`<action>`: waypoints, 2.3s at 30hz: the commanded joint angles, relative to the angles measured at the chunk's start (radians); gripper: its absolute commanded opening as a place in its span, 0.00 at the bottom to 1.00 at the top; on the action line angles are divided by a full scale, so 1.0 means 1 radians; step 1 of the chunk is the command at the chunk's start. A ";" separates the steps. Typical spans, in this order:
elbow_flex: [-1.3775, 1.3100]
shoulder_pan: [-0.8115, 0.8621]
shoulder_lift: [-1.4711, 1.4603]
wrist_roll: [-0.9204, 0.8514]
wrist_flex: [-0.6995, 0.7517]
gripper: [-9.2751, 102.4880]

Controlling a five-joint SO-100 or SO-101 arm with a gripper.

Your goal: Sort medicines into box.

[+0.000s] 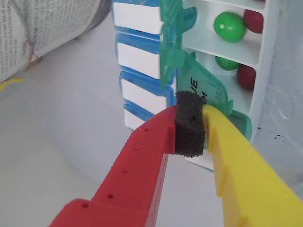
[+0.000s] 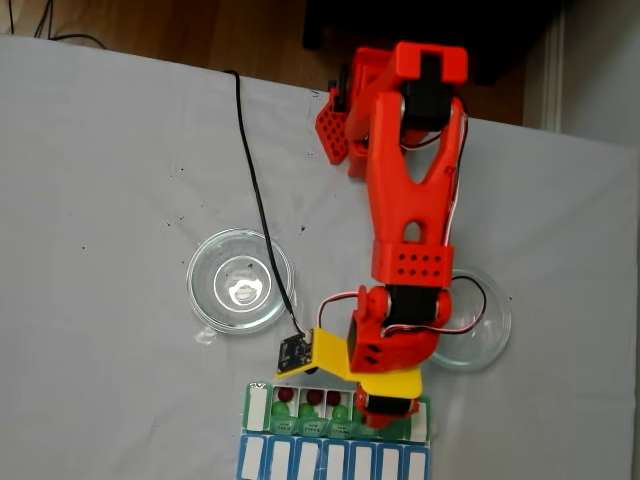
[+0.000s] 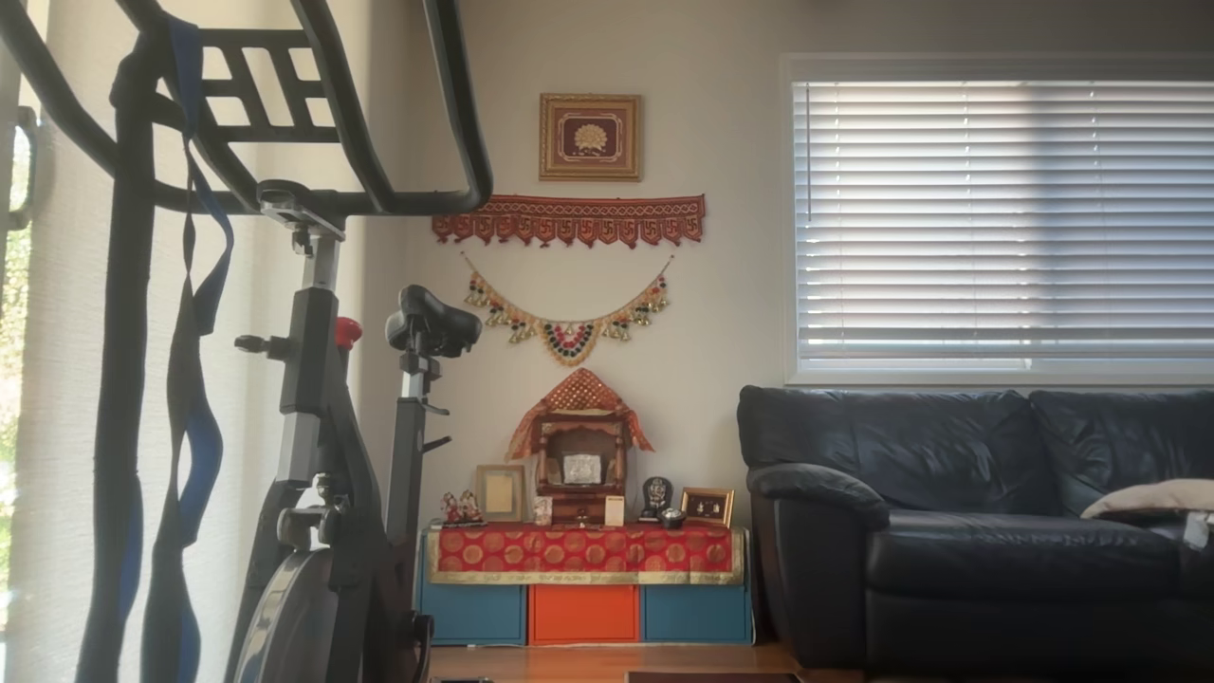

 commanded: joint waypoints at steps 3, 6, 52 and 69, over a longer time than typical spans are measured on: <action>-0.091 -0.023 -0.015 0.025 0.043 0.09; -0.115 -0.026 -0.044 0.043 0.075 0.09; -0.023 0.017 0.101 -0.011 -0.098 0.09; -0.092 -0.015 -0.026 -0.103 0.015 0.09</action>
